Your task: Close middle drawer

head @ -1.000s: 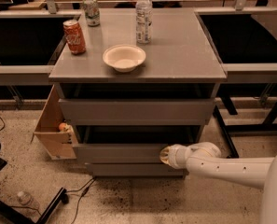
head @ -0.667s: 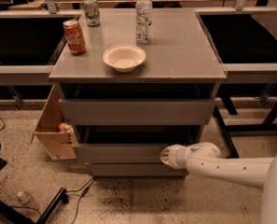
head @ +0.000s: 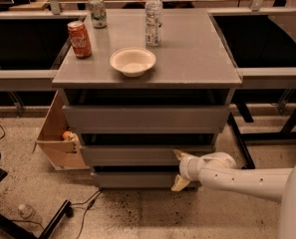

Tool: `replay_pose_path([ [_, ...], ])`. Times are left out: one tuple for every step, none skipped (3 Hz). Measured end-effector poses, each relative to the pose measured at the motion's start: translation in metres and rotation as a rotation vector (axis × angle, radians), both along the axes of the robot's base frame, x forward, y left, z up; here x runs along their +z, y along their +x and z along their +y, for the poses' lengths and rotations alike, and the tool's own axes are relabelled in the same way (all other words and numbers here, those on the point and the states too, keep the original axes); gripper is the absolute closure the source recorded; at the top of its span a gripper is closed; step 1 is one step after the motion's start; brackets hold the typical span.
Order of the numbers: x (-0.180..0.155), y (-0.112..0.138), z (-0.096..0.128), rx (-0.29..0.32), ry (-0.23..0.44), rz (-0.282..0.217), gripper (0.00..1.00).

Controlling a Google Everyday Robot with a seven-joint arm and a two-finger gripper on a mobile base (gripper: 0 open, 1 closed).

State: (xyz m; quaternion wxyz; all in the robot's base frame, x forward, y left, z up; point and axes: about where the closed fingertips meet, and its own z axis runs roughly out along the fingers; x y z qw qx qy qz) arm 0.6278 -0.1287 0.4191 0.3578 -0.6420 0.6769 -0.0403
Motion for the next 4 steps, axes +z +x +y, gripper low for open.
replay_pose_path([
  [0.0, 0.0, 0.0, 0.0, 0.0, 0.0, 0.0],
  [0.0, 0.0, 0.0, 0.0, 0.0, 0.0, 0.19],
  [0.001, -0.004, -0.003, -0.003, -0.005, 0.004, 0.5],
  [0.027, -0.052, -0.024, 0.022, -0.121, 0.063, 0.73],
])
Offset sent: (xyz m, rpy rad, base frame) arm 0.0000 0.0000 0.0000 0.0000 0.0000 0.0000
